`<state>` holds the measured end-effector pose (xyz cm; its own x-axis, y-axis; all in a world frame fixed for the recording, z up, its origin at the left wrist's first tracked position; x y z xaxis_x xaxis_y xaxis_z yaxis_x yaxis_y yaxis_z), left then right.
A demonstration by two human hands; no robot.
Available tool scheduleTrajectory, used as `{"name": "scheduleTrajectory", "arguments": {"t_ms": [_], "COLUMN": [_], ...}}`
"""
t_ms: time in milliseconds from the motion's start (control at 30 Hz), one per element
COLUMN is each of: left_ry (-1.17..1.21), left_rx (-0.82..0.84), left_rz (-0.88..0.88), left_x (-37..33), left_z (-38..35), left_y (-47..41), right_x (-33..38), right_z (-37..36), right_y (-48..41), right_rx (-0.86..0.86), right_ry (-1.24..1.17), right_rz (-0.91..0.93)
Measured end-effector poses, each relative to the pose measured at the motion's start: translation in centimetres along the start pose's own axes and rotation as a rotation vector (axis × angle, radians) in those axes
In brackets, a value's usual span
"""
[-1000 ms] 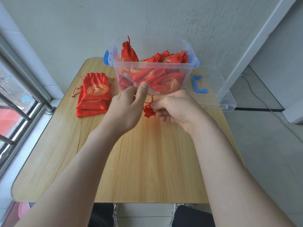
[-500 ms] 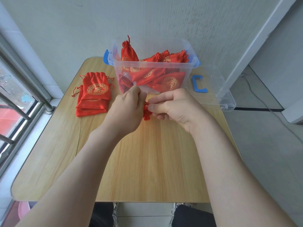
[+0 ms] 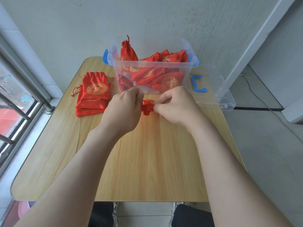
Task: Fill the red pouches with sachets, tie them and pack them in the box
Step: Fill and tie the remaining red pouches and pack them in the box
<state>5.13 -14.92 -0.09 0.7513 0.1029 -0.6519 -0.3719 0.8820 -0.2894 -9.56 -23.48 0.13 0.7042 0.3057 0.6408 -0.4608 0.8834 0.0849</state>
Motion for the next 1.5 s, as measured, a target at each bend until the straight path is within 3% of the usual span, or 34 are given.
{"name": "scheduleTrajectory", "arguments": {"t_ms": [267,533,667,967,1133,1300,1500], "left_ry": [-0.024,0.012,0.007,0.290,0.431,0.528,0.690], "left_rx": [0.004,0.032,0.044,0.134,0.153,0.038,-0.166], "left_rz": [0.073,0.213,0.226,0.341,0.273,0.291,0.354], "left_x": [0.3,0.3,-0.1,0.0,-0.9,-0.3,1.6], "left_z": [0.4,0.5,0.3,0.0,0.7,1.7,3.5], "left_y": [0.0,0.2,0.1,0.6,0.5,0.1,-0.3], "right_x": [2.0,1.8,1.6,-0.1,0.2,1.0,2.3], "right_z": [-0.5,-0.9,-0.5,-1.0,-1.1,-1.2,0.4], "right_y": [1.1,1.2,1.1,0.2,-0.1,0.3,-0.1], "right_rx": [0.005,0.054,-0.003,0.061,0.052,0.116,-0.253], "right_ry": [0.286,0.374,0.418,-0.061,-0.329,-0.720,-0.398], "right_rz": [0.332,0.280,0.253,0.162,0.088,0.056,0.276]}}
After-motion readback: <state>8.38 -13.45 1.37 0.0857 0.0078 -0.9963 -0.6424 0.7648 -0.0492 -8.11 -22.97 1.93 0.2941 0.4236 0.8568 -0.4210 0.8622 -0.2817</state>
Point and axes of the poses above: each hand's wrist, its own y-axis away from the middle knuckle, its own z-axis out of the back of the hand, x = y × z, the point moved 7 cm from there along -y, towards the middle knuckle, and after that the axes turned 7 degrees about y, right-handed, at the moved point
